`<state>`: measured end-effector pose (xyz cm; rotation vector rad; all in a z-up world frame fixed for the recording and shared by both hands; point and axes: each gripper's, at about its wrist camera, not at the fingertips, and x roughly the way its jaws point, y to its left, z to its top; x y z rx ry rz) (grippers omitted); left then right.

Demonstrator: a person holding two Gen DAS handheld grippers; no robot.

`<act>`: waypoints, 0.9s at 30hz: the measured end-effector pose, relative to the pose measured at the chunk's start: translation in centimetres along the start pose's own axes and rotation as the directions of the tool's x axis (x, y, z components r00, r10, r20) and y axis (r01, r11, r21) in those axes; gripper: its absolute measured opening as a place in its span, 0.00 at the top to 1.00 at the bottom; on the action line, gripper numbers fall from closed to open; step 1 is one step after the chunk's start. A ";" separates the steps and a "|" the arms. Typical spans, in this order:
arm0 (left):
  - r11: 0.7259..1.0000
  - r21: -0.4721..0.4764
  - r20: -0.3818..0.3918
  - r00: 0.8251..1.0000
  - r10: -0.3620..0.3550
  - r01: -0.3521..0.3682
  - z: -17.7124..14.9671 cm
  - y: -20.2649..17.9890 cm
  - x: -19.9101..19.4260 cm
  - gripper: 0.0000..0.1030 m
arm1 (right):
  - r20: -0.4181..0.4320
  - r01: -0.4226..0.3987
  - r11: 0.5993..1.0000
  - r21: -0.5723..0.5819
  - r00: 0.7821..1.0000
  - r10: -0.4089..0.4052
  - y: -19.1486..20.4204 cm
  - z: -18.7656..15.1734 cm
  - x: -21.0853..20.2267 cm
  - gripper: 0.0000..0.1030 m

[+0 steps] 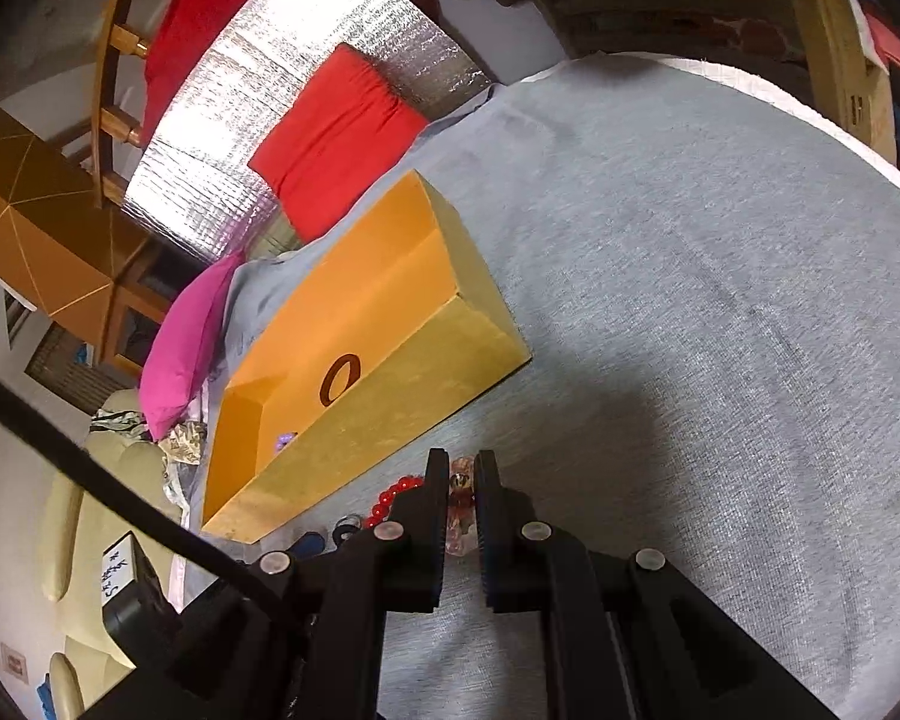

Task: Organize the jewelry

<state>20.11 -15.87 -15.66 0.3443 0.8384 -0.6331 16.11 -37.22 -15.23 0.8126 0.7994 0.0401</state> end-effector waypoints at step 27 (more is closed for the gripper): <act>0.993 -0.055 0.167 0.982 -0.093 0.103 0.2 2.8 -5.5 0.88 | 0.033 -0.102 0.994 -0.041 0.994 0.103 2.2 -0.2 -1.0 0.91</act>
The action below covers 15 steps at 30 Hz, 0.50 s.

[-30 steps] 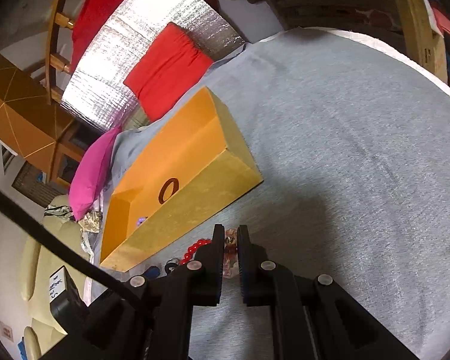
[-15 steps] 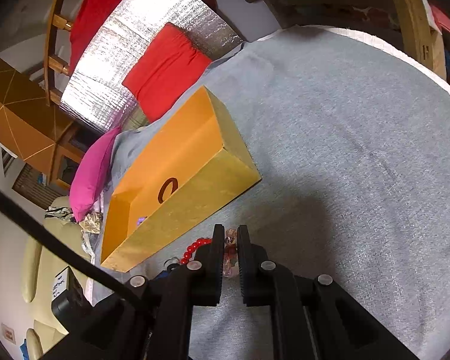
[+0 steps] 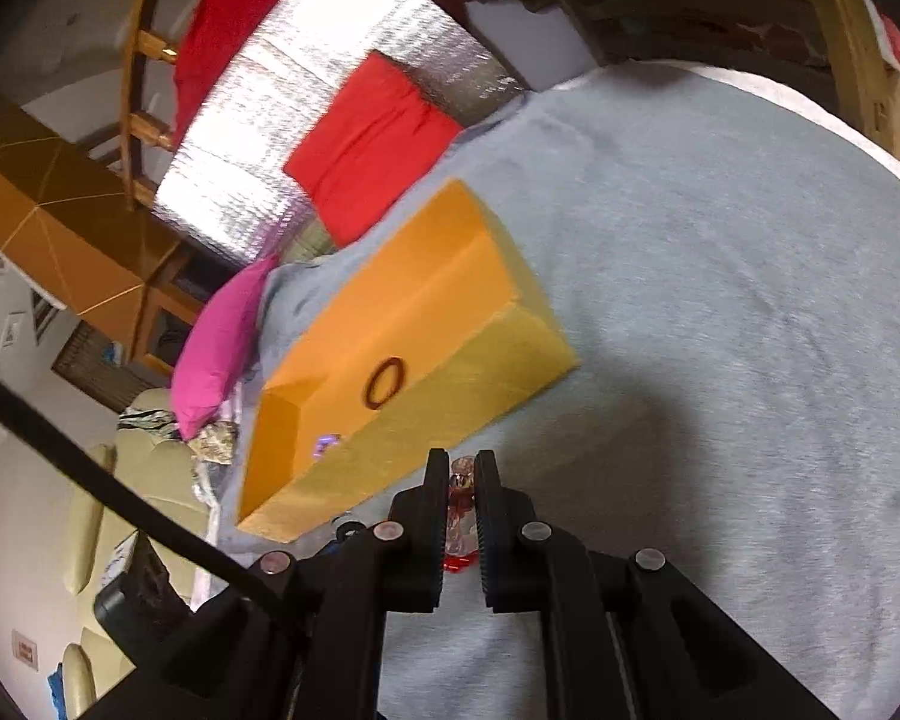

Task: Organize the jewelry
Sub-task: 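Carry the cord loop and pink-white bracelet over the box and release both inside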

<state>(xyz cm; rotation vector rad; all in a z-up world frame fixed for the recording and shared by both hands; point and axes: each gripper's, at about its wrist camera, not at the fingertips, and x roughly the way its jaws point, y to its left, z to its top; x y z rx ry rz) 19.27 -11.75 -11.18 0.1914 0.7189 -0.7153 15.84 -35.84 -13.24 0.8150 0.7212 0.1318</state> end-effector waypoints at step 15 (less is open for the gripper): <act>0.973 -0.163 -0.009 0.986 0.165 -0.164 6.6 10.3 1.2 0.88 | 0.152 -0.023 0.993 -0.117 0.987 0.041 7.8 6.0 5.1 0.91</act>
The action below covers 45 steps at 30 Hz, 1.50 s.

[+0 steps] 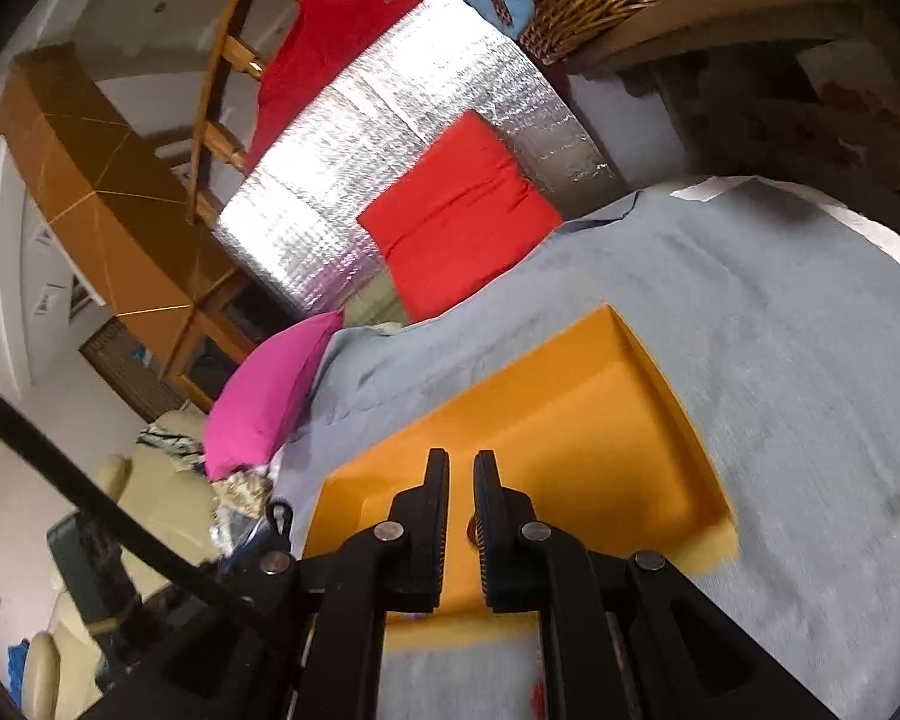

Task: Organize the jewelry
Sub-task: 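Carry the cord loop and pink-white bracelet over the box and release both inside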

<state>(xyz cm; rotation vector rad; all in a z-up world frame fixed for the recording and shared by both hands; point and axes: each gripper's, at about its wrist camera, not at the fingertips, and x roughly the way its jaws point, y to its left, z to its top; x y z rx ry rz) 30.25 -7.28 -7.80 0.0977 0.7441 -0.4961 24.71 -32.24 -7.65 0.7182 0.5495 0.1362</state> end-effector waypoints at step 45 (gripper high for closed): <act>0.998 0.060 0.013 1.000 -0.020 0.019 -1.9 -1.7 -1.8 0.88 | -0.246 -0.047 0.986 -0.161 0.969 0.006 0.2 -4.1 -2.9 0.92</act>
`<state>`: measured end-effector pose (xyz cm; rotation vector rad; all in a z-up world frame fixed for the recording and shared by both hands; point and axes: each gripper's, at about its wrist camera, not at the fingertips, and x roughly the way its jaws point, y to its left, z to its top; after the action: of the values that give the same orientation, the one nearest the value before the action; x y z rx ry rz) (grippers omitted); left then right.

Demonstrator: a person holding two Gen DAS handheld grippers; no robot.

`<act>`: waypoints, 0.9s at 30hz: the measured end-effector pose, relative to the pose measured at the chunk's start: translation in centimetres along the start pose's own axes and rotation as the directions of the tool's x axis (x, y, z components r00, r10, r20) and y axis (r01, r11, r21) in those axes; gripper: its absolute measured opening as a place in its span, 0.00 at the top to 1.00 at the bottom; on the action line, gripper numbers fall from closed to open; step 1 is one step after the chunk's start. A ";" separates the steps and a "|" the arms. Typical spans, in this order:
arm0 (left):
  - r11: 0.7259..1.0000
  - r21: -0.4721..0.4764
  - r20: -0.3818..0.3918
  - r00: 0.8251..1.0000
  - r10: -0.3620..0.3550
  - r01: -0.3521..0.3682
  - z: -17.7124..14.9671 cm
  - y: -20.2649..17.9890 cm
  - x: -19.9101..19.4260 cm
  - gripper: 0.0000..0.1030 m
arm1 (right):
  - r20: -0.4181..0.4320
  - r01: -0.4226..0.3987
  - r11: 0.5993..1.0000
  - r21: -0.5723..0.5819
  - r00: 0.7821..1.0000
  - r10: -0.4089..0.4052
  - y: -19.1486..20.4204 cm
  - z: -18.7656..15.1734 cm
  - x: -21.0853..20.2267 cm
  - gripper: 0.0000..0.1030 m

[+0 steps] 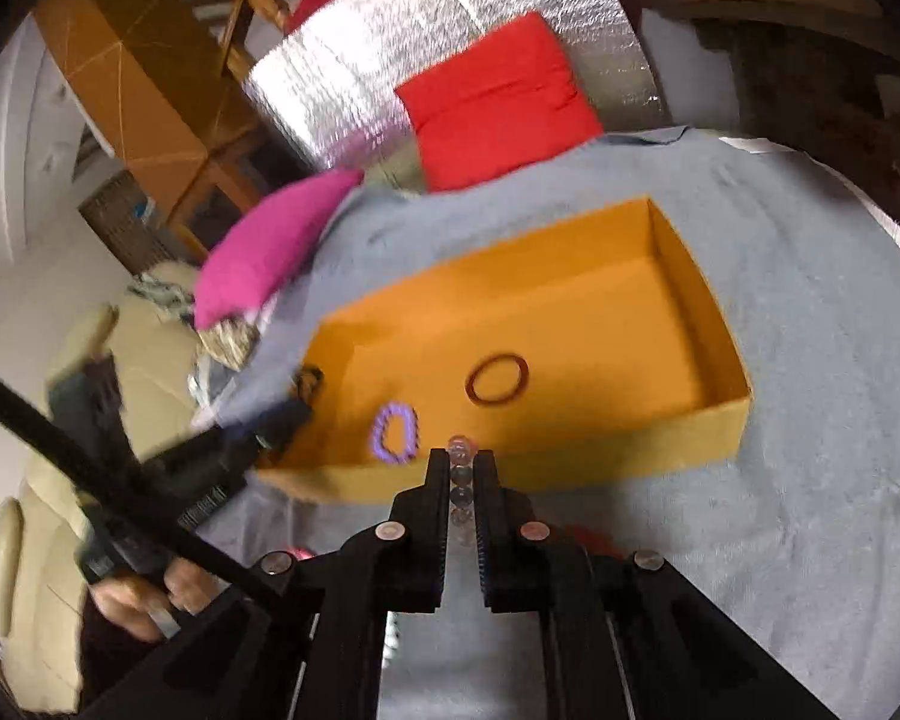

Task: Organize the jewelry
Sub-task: 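Carry the cord loop and pink-white bracelet over the box and release both inside, then withdraw both tools from the box while the right tool moves toward the red bracelet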

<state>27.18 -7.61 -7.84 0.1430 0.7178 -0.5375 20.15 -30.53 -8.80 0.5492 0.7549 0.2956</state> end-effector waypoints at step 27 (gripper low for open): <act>1.000 -0.021 -0.114 0.993 -0.016 0.014 0.2 -1.0 3.3 0.57 | 0.066 0.202 0.973 0.114 0.976 -0.210 -2.5 4.1 6.1 0.88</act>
<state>28.81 -9.95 -9.86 0.1506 0.8364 -0.5391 27.46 -31.38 -11.27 0.5750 0.7487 0.0410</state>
